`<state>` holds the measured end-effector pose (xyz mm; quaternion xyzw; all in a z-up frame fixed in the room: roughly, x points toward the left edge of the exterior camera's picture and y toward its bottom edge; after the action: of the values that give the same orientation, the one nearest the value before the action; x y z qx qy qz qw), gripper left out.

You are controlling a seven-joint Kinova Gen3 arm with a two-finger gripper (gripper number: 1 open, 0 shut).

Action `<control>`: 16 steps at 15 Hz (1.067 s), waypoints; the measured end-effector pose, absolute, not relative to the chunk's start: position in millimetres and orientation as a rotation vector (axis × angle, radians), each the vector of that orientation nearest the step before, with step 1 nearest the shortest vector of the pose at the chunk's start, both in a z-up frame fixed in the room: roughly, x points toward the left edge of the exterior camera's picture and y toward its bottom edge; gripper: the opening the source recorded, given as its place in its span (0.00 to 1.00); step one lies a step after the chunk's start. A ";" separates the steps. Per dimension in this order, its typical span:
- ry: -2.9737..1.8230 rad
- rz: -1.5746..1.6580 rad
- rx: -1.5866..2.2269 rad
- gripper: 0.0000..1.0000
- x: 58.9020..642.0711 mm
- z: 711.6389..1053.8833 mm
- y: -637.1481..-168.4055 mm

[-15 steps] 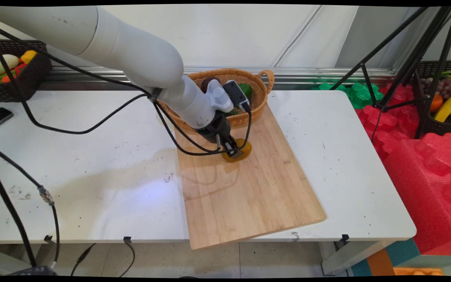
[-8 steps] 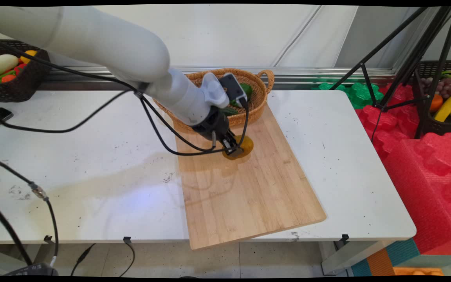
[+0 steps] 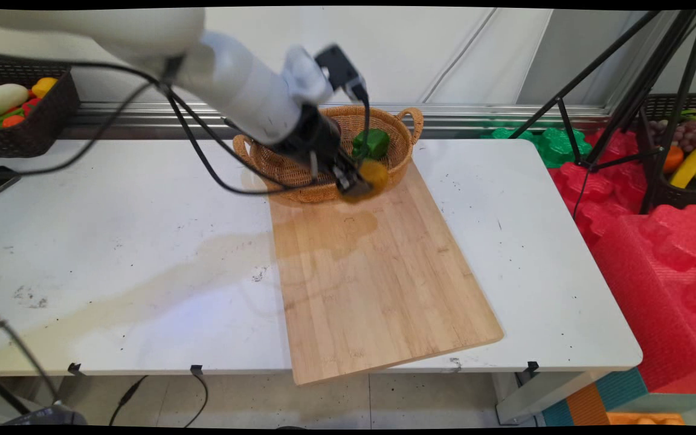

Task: Place the picked object in the vegetable basket

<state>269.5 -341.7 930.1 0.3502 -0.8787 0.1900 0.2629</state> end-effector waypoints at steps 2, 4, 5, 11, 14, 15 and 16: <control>-2.348 0.568 0.969 0.00 279.9 952.5 -345.0; -2.325 0.626 0.994 0.00 291.1 969.4 -352.0; -2.320 0.644 1.002 0.00 294.7 973.2 -354.8; -2.307 0.753 1.058 0.00 320.1 980.7 -394.0; -2.322 0.765 1.081 0.00 326.2 967.3 -422.1; -2.330 0.764 1.092 0.00 328.2 959.7 -433.5; -2.338 0.761 1.100 0.00 329.2 952.7 -443.1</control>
<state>329.2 -443.1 952.7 0.3981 -0.8464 0.2753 0.2220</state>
